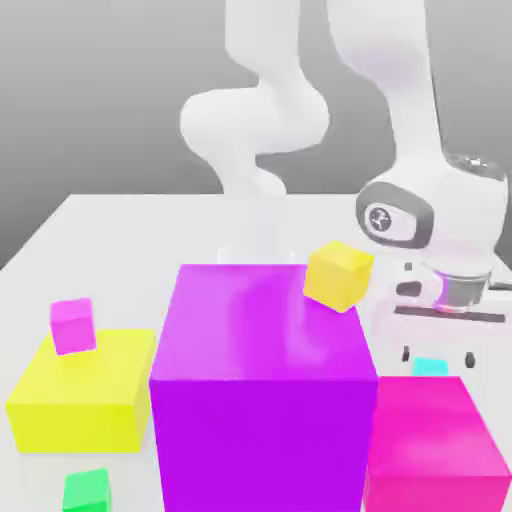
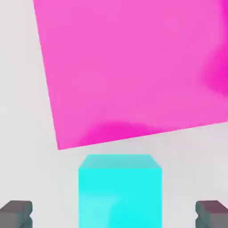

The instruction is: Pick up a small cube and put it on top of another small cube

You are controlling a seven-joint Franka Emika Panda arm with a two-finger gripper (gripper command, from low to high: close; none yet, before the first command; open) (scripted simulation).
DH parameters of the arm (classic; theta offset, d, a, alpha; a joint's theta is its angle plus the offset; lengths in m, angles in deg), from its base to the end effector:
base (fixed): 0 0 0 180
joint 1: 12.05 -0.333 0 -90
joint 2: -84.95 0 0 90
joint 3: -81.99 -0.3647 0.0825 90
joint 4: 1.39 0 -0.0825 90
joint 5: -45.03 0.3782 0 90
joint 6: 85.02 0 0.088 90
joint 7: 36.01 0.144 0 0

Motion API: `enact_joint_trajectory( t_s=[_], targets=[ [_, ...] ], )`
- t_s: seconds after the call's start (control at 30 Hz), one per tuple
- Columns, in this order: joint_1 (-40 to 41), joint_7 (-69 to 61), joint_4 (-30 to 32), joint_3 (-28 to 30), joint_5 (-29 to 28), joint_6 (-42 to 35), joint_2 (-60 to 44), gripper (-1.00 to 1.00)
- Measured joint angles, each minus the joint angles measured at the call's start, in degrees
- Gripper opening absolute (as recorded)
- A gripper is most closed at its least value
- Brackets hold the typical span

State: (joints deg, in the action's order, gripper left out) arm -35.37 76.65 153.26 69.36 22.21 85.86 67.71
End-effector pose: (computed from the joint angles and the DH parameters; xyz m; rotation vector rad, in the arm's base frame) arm 0.3078 0.2637 0.1526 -2.7878 1.4421 0.0036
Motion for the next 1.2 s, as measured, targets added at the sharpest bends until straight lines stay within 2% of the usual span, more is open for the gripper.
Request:
enact_joint_trajectory(
  t_s=[0.03, 0.27, 0.33, 0.43, 0.5, 0.63, 0.73, 1.03, 1.2],
  targets=[
    [-1.8, 1.1, -0.4, 2.1, -1.3, 1.2, -1.5, -1.00],
    [-2.0, 1.3, -0.4, 2.4, -1.6, 1.4, -1.7, -1.00],
    [1.0, -1.2, 0.4, -1.4, 1.6, -0.8, 1.3, -1.00],
    [4.7, -7.3, 2.0, -6.9, 9.7, -5.1, 7.4, -1.00],
    [5.8, -10.8, 1.8, -8.6, 15.4, -7.7, 11.1, -1.00],
    [9.8, -17.7, -4.6, -6.1, 24.1, -15.4, 18.2, -1.00],
    [11.9, -22.6, -9.6, -3.2, 27.8, -22.2, 23.6, -1.00],
    [13.8, -42.7, -14.4, 5.5, 28.2, -44.1, 38.6, -1.00],
    [13.9, -53.7, -13.9, 8.8, 26.2, -54.7, 45.4, -1.00]
  ],
)
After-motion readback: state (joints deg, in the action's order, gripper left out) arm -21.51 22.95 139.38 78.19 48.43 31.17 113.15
